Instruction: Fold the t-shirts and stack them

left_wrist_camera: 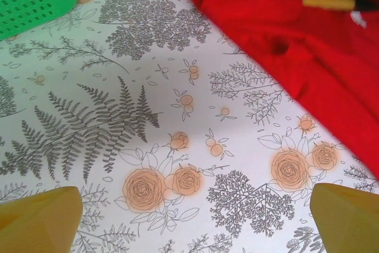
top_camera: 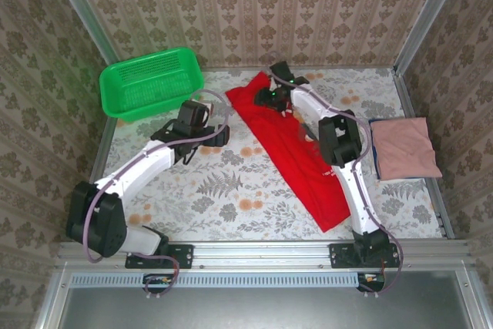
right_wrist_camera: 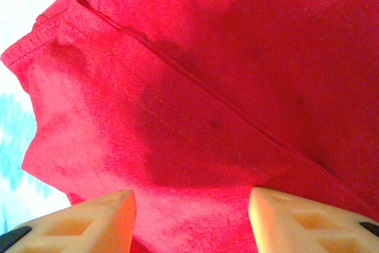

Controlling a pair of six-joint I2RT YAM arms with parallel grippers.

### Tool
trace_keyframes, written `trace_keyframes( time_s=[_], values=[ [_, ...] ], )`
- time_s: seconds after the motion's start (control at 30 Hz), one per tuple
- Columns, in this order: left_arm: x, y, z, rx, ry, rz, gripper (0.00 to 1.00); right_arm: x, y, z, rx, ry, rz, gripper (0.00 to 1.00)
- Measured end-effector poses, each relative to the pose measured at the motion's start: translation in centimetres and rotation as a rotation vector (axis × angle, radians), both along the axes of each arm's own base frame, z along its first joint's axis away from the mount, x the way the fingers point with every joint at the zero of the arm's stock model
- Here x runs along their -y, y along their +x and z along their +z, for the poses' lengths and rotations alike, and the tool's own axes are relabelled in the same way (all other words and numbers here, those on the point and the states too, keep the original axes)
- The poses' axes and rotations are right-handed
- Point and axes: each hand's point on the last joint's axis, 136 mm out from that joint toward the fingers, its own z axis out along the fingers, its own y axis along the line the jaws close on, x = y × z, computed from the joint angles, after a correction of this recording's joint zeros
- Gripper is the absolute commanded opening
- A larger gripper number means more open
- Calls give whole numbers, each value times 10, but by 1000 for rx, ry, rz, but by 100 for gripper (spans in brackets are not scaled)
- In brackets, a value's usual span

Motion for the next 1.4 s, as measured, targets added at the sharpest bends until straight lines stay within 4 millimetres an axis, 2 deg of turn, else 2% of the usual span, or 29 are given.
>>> trace_keyframes(
  time_s=[0.13, 0.23, 0.33, 0.4, 0.43, 0.5, 0.63, 0.77, 0.9, 1.0, 1.1, 1.27, 1.4],
  values=[
    [12, 2, -4, -6, 5, -41, 100, 55, 33, 4, 8, 1, -161, 56],
    [26, 4, -1, 11, -14, -92, 100, 92, 45, 8, 13, -8, -241, 59],
    [44, 7, -1, 32, -43, -157, 100, 110, 49, 16, 27, -20, -266, 63],
    [59, 9, -4, 36, -53, -206, 100, 113, 40, 21, 26, -43, -251, 65],
    [68, 10, -6, 40, -55, -238, 100, 114, 32, 25, 25, -51, -244, 65],
    [92, 12, -8, 46, -53, -328, 100, 115, 4, 34, 18, -71, -225, 65],
    [154, 15, -7, 91, -33, -578, 100, 131, -60, 61, 40, -73, -239, 65],
    [212, 11, -11, 138, 12, -819, 100, 181, -117, 81, 78, -67, -333, 65],
    [256, 8, -25, 161, 43, -998, 100, 243, -177, 72, 51, -100, -480, 65],
    [275, 4, -46, 147, 61, -1093, 100, 274, -219, 67, 33, -121, -575, 64],
    [288, 0, -70, 122, 89, -1172, 100, 292, -250, 74, 55, -129, -641, 64],
    [290, -11, -111, 55, 136, -1236, 100, 295, -268, 87, 106, -132, -659, 65],
    [283, -11, -124, 42, 206, -1254, 100, 293, -272, 83, 95, -136, -645, 65]
  ],
)
